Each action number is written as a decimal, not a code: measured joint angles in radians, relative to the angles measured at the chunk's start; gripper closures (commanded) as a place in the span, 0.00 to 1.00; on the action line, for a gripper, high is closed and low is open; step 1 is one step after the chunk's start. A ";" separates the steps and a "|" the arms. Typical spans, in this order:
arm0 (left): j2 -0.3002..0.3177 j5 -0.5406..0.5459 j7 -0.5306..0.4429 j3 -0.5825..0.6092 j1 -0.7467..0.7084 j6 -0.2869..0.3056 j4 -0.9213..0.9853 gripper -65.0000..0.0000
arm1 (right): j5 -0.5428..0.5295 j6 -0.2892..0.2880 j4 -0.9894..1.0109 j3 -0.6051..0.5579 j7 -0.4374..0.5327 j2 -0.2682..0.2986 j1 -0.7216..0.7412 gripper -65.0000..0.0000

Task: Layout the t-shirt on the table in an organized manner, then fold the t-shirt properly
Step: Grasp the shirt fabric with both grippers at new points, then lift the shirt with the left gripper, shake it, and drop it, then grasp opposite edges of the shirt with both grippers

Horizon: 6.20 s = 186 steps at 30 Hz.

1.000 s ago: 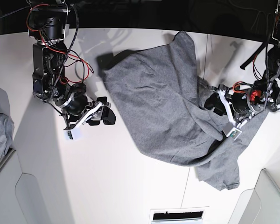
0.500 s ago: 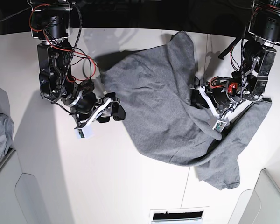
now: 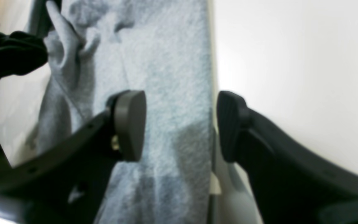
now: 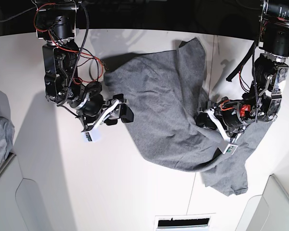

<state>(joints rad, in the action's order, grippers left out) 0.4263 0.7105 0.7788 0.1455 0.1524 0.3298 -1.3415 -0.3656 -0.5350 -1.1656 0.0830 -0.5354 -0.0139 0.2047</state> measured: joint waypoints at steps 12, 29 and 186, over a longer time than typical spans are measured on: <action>-0.005 0.020 0.013 0.004 0.010 0.001 0.000 0.52 | 0.000 0.000 0.000 0.000 0.000 0.000 0.000 0.45; -0.080 -0.153 -0.002 0.004 0.006 -0.008 0.013 0.52 | 0.000 0.000 0.000 0.000 -0.003 -0.003 -0.007 0.45; 0.077 -0.034 -0.148 -0.119 -0.220 0.236 -0.196 0.56 | 0.050 0.044 -0.224 0.240 -0.116 0.047 0.116 0.31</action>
<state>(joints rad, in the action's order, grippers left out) 0.5034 0.6762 0.6304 0.0261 -0.0673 0.5655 -1.5372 -0.3153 -0.4911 -1.3891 0.3229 -0.6518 0.0326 0.3210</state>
